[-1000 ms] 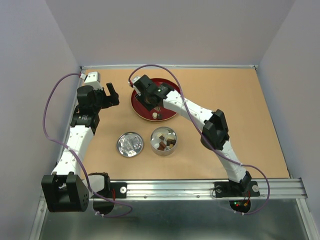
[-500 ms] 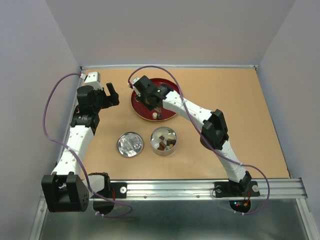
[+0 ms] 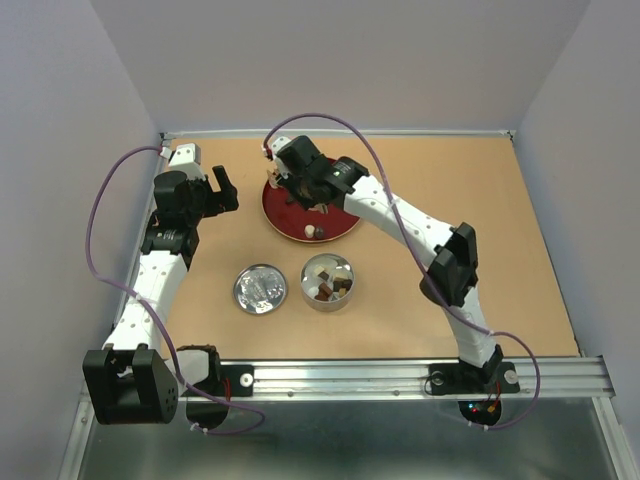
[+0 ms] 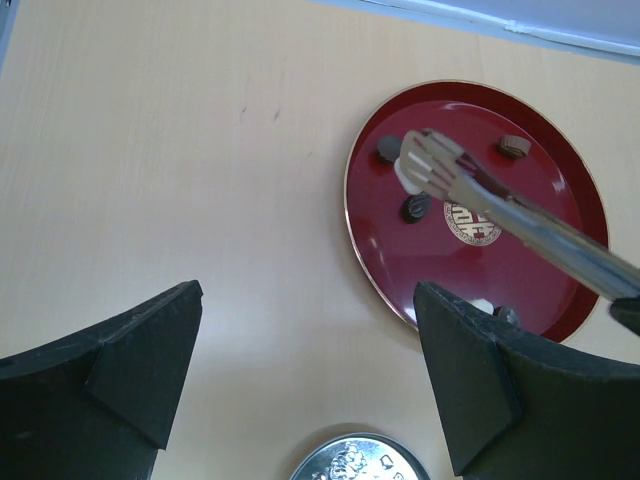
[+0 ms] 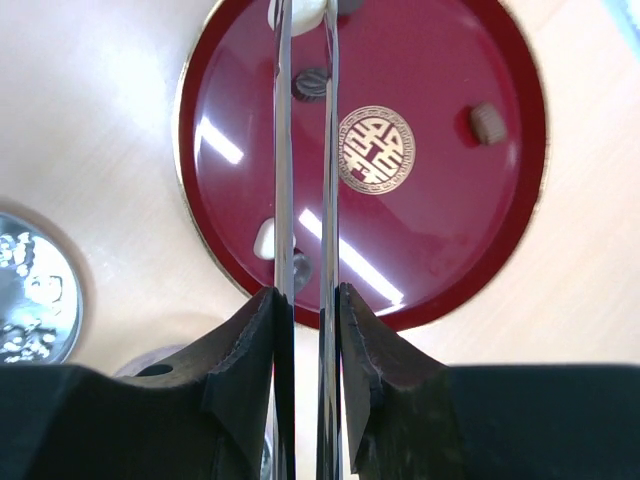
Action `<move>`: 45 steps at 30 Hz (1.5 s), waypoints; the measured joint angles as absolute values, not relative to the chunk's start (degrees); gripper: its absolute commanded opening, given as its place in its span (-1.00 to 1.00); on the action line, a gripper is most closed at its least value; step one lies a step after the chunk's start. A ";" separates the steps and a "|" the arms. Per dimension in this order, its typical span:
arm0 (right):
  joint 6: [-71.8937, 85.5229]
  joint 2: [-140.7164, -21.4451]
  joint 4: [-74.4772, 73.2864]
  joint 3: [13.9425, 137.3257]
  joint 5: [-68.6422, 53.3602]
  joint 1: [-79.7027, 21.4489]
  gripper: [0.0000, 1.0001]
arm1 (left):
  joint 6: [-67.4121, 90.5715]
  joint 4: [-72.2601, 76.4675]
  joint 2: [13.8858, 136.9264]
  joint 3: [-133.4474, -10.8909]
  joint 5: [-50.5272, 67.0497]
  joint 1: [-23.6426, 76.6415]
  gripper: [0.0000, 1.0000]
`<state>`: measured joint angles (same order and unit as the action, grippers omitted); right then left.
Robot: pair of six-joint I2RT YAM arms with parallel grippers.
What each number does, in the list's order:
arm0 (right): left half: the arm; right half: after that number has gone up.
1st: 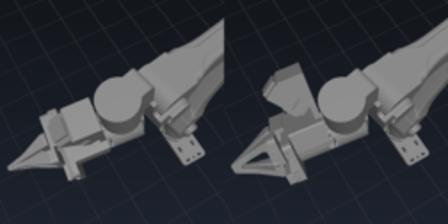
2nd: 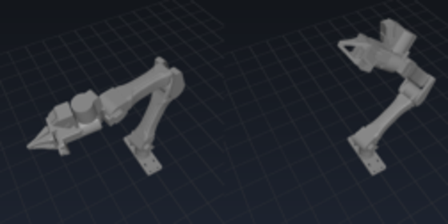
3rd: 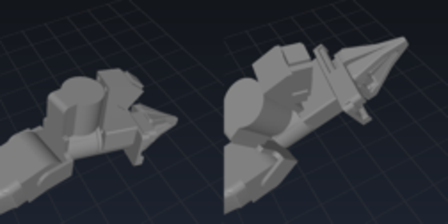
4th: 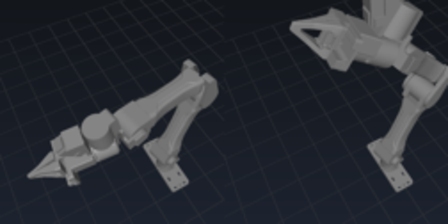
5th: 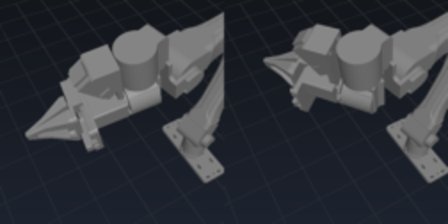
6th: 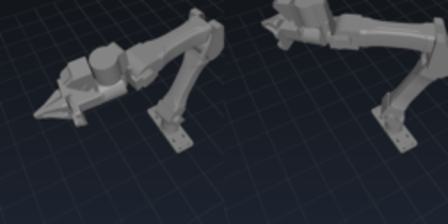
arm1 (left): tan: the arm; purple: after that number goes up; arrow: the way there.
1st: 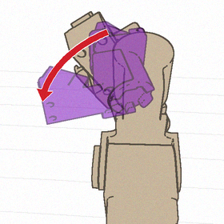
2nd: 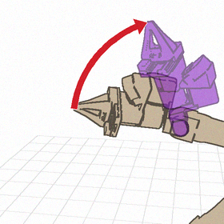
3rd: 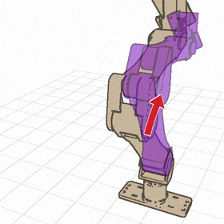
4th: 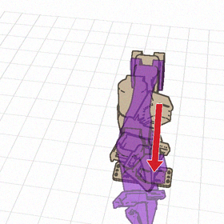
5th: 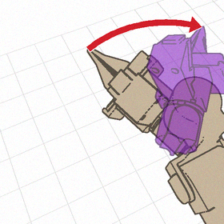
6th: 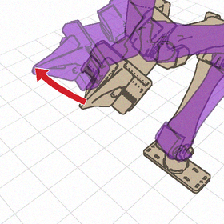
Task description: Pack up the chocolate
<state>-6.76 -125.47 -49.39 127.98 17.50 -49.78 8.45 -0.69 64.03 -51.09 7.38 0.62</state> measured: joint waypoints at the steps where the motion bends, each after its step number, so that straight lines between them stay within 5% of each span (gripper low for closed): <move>1: -6.59 -123.81 -49.28 127.42 17.50 -49.78 -0.46 | 8.45 -0.71 64.03 -51.09 7.38 0.62 0.97; 24: 1.13 -92.82 -54.22 101.95 10.24 -49.78 -0.46 | 8.45 -0.71 64.03 -51.09 7.07 0.62 0.97; 45: 8.64 -82.06 -64.82 90.37 2.26 -50.85 -0.48 | 8.45 -0.75 64.03 -51.09 5.76 0.62 0.97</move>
